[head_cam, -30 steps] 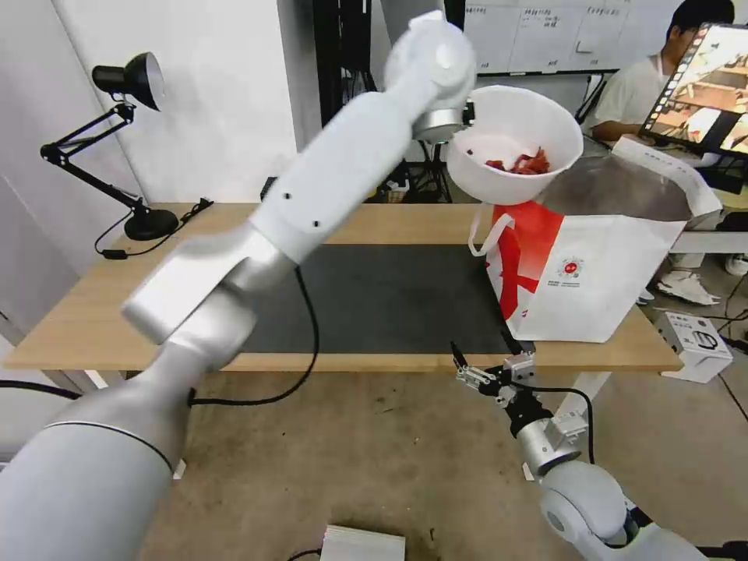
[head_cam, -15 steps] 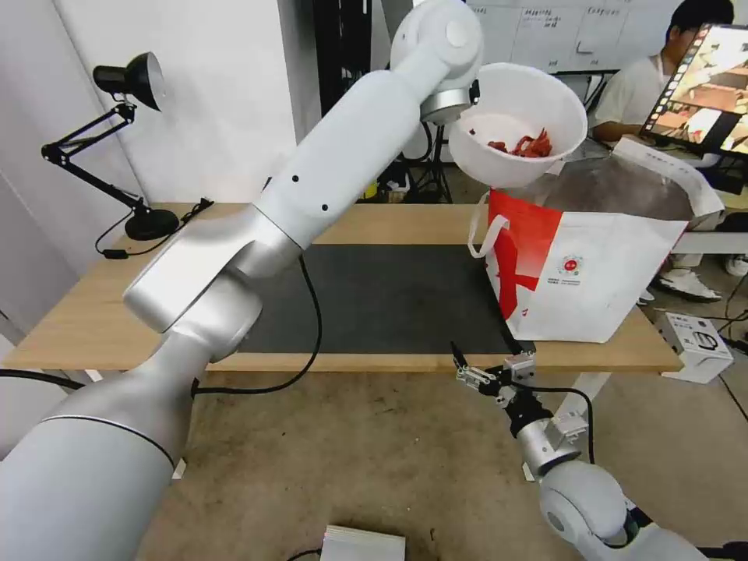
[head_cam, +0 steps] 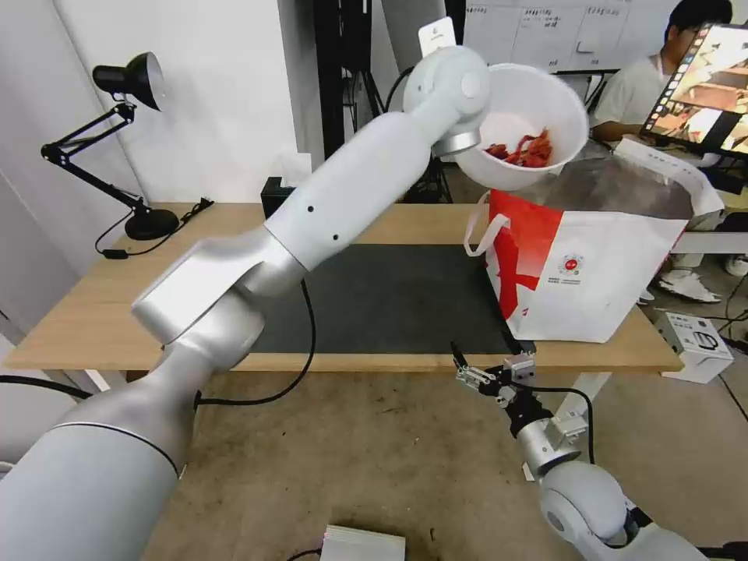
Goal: Pick up the trash from the table and place it into the takeout bag.
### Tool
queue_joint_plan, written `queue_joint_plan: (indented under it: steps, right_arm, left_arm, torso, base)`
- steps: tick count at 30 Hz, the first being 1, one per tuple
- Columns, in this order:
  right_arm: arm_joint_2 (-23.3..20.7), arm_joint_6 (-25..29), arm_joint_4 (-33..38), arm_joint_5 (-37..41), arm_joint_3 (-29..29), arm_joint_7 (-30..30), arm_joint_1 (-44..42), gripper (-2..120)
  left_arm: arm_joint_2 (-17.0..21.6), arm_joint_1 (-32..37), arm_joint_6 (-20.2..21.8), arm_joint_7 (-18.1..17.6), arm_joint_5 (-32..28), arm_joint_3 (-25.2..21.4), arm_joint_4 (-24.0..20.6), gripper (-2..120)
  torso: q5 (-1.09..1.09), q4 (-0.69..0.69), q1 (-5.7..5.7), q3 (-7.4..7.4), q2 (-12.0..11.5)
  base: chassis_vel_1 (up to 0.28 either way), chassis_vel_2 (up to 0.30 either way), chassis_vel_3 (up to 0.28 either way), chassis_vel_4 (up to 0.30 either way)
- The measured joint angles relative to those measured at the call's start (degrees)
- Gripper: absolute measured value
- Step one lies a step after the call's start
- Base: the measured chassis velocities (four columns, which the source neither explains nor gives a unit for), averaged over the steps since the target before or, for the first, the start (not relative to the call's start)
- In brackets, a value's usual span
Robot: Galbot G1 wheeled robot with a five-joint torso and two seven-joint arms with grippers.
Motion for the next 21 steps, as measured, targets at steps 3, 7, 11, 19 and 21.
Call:
queue_joint_plan:
  steps: [3, 7, 11, 19, 21]
  right_arm:
    - [0.0, 0.0, 0.0, 0.0, 0.0, -0.01, 0.0, 100]
    - [0.0, 0.0, 0.0, 0.0, 0.0, 0.0, 0.0, 100]
    - [0.0, 0.0, 0.0, 0.0, 0.0, 0.0, 0.0, 100]
    - [0.0, 0.0, 0.0, 0.0, 0.0, 0.0, 0.0, 100]
    - [0.0, 0.0, 0.0, 0.0, 0.0, 0.0, 0.0, 100]
  left_arm:
    - [-0.01, 0.52, -1.09, 1.29, -0.09, 1.11, -1.05, 0]
    - [-0.03, 1.15, -1.73, 1.89, 0.09, 3.31, -1.34, 0]
    - [-0.03, 2.31, -1.77, 2.25, 1.23, 5.13, -0.64, 0]
    - [0.01, 3.42, -0.26, 2.98, 2.56, 7.52, -1.05, 0]
    - [0.01, 3.42, 0.15, 2.98, 2.57, 7.79, -1.17, 0]
  torso:
    - [0.0, 0.0, 0.0, 0.0, 0.0]
    - [0.0, -0.01, 0.0, 0.0, 0.0]
    - [0.0, 0.0, 0.0, 0.0, 0.0]
    - [0.0, 0.0, 0.0, 0.0, 0.0]
    - [0.0, 0.0, 0.0, 0.0, 0.0]
  base:
    - [0.0, 0.0, 0.0, 0.0]
    - [0.0, 0.0, 0.0, 0.0]
    - [0.0, 0.0, 0.0, 0.0]
    - [0.0, 0.0, 0.0, 0.0]
    - [0.0, 0.0, 0.0, 0.0]
